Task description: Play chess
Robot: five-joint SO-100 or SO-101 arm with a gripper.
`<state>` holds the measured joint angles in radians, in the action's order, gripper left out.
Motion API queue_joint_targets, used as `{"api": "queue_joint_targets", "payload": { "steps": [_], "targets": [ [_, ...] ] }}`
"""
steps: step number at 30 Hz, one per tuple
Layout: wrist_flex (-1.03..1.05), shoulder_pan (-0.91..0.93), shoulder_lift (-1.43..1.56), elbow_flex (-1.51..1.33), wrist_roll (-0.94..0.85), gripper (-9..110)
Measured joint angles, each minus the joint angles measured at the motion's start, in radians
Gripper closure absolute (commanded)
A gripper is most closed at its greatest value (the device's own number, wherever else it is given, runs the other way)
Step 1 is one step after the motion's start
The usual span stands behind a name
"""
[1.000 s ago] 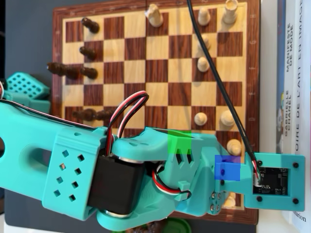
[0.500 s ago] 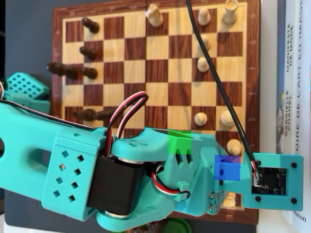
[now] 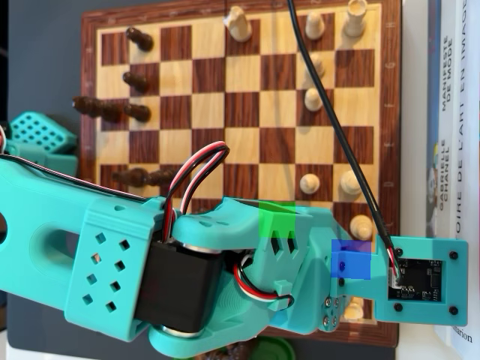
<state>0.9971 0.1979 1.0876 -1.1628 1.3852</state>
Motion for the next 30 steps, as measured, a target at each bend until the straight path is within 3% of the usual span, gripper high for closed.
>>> {"api": "queue_joint_targets", "payload": {
  "steps": [6,30],
  "targets": [
    [0.0,0.0,0.0,0.0,0.0,93],
    [0.0,0.018,-0.038,0.003,0.0,95]
  ]
}}
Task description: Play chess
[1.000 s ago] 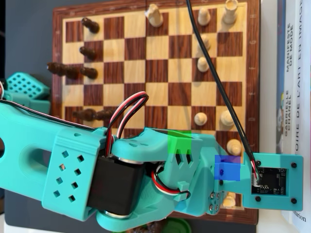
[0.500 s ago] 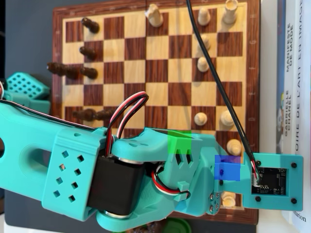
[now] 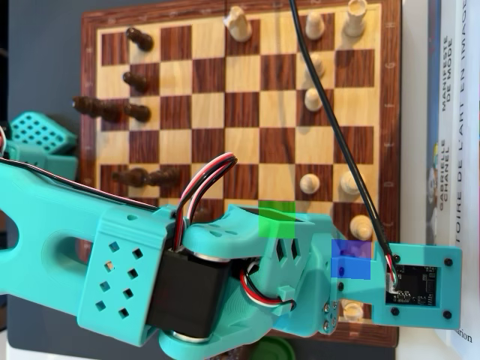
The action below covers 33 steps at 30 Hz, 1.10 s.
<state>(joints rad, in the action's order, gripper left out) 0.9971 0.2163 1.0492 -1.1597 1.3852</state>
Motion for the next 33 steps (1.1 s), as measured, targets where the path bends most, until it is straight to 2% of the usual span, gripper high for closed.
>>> {"api": "queue_joint_targets", "payload": {
  "steps": [7,11,24,33],
  "targets": [
    [0.0,0.0,0.0,0.0,0.0,96],
    [0.0,0.0,0.0,0.0,0.0,102],
    [0.0,0.0,-0.002,0.014,0.0,102],
    [0.0,0.011,0.146,-0.054,0.0,102]
  ]
}}
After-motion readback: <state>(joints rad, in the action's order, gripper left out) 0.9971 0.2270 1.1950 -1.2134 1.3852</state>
